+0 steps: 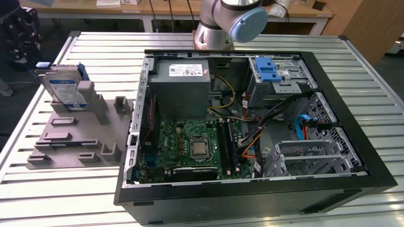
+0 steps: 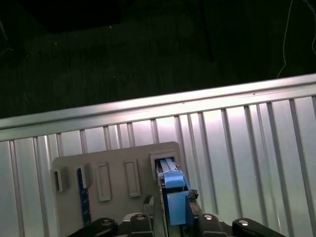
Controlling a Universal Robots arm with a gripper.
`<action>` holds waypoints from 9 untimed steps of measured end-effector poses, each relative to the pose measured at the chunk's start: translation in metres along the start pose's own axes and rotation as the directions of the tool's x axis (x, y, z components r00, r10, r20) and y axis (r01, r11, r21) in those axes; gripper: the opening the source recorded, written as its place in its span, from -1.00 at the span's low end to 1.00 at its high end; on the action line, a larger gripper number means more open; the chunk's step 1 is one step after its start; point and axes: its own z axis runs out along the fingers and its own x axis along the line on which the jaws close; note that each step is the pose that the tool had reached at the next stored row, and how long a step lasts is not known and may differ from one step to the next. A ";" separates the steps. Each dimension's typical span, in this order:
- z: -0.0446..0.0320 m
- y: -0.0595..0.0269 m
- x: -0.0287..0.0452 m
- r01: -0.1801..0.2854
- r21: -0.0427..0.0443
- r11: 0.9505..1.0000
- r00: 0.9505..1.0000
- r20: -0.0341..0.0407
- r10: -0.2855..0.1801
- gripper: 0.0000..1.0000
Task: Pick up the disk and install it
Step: 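Pick up the disk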
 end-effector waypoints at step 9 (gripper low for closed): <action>0.0061 -0.0048 -0.0026 0.021 0.000 1.000 1.000 -0.006 -0.021 0.18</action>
